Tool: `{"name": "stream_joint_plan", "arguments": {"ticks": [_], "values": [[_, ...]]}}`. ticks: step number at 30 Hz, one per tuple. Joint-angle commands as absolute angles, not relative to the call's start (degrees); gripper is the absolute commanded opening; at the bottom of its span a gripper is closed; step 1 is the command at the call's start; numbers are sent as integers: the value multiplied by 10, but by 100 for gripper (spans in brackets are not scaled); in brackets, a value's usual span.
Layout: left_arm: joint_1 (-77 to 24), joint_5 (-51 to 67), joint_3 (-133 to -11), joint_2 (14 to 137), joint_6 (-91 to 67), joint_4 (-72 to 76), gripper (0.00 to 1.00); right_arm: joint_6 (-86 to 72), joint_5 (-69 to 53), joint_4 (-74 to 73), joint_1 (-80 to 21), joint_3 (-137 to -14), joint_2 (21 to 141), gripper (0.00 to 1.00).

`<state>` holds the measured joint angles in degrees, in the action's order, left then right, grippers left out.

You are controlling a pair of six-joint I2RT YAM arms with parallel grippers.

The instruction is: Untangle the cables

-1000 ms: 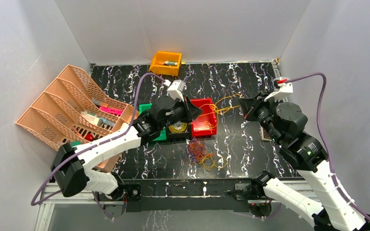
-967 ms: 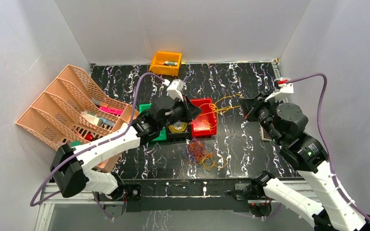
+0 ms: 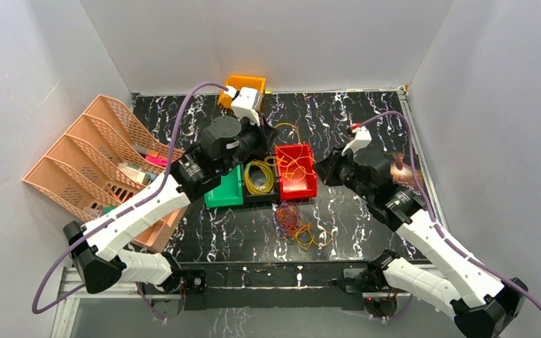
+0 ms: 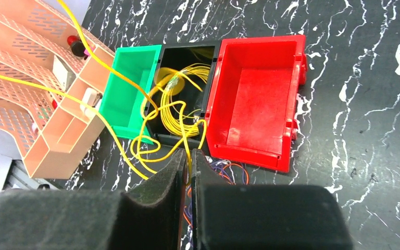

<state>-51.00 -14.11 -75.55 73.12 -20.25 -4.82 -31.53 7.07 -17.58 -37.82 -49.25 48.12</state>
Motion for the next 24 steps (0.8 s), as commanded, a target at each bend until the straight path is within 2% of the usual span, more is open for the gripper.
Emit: {"name": "stream_joint_plan", "arguments": {"ticks": [1, 4, 12, 24], "values": [[-507, -131, -782, 718, -185, -45, 0, -333, 61, -82, -375, -483, 494, 16], [-508, -135, -780, 712, -185, -44, 0, -338, 68, -64, -375, -472, 507, 17], [-507, -133, -786, 698, -184, -41, 0, -356, 66, -38, -374, -454, 544, 31], [-507, -161, -809, 705, -175, -56, 0, -363, 47, -11, -375, -441, 583, 40]]}}
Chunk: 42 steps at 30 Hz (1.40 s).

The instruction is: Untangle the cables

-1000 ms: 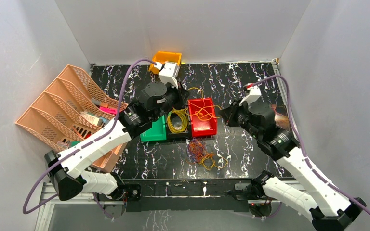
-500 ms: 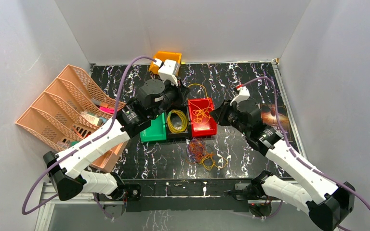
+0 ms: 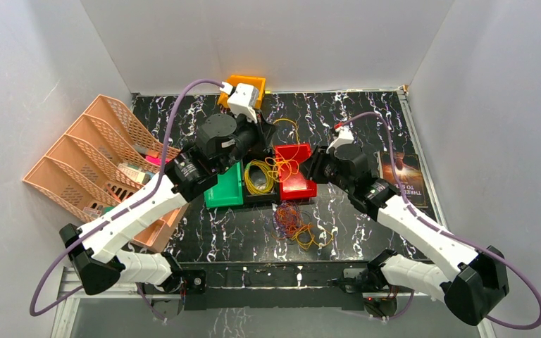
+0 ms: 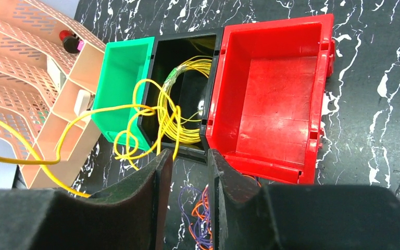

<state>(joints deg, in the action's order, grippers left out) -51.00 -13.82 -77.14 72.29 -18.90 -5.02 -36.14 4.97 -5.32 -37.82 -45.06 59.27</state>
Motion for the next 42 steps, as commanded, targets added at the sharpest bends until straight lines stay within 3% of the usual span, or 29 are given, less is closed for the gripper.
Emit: {"name": "stream_joint_plan", "arguments": {"ticks": [1, 15, 42], "values": [[-507, -168, -816, 709, -171, -64, 0, -362, 51, -15, -375, -439, 579, 41], [-506, -287, -841, 747, -122, -122, 0, -341, 107, -103, -375, -423, 497, 45], [-391, -211, -686, 799, -178, -88, 0, -331, 121, -145, -375, -419, 472, 47]]}}
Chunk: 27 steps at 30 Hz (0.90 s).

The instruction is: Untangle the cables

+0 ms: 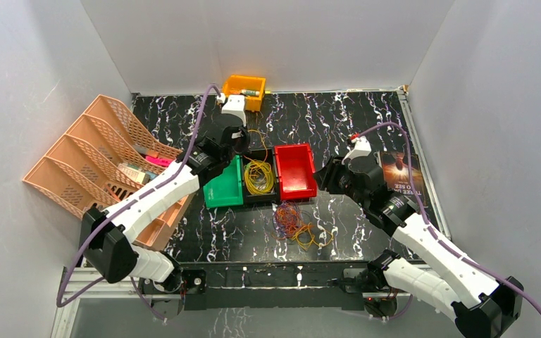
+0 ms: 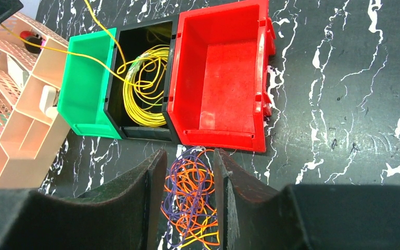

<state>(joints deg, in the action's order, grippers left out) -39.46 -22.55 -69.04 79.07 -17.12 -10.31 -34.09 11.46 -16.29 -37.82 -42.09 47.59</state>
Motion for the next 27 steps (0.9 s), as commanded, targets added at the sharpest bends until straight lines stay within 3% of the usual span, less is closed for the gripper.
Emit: {"name": "stream_joint_plan", "arguments": {"ticks": [1, 27], "values": [[-391, -208, -686, 802, -178, -88, 0, -331, 122, -145, -375, -418, 472, 47], [-391, -167, -746, 995, -183, -176, 0, -331, 130, -162, -374, -410, 461, 49]]}}
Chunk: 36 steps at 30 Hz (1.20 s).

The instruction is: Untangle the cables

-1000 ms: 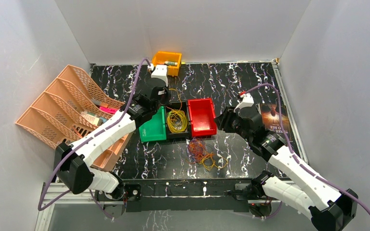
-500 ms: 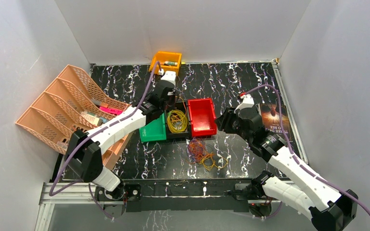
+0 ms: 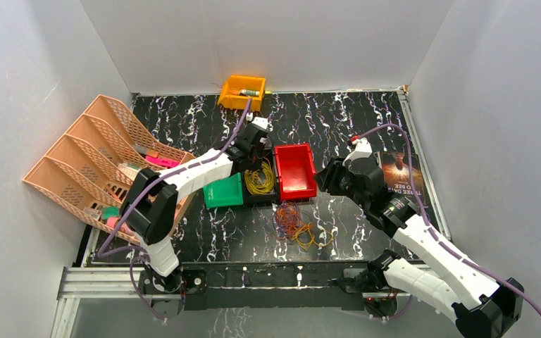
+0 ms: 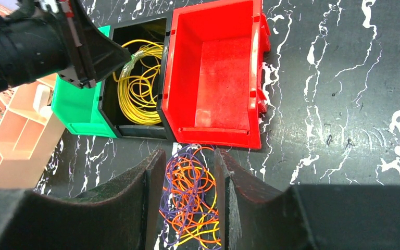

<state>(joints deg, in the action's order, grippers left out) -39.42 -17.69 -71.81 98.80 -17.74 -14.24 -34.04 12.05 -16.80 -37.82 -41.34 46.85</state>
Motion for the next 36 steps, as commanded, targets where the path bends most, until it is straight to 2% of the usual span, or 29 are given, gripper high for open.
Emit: {"name": "stream_joint_plan", "arguments": {"ticks": [1, 13, 16, 21, 32, 36], "values": [[-391, -163, -748, 1000, -184, -177, 0, -331, 130, -162, -374, -409, 461, 49], [-391, -86, -777, 1051, -193, -170, 0, -335, 128, -165, -375, -407, 458, 49], [-391, -95, -771, 1056, -198, -171, 0, -335, 130, -168, -375, -408, 457, 49], [-391, -120, -752, 1060, -202, -176, 8, -335, 129, -167, -375, -408, 459, 49], [-391, -166, -748, 1070, -192, -181, 9, -336, 124, -163, -375, -409, 461, 49], [-391, -164, -750, 1052, -189, -184, 15, -335, 123, -163, -375, -410, 464, 49]]}}
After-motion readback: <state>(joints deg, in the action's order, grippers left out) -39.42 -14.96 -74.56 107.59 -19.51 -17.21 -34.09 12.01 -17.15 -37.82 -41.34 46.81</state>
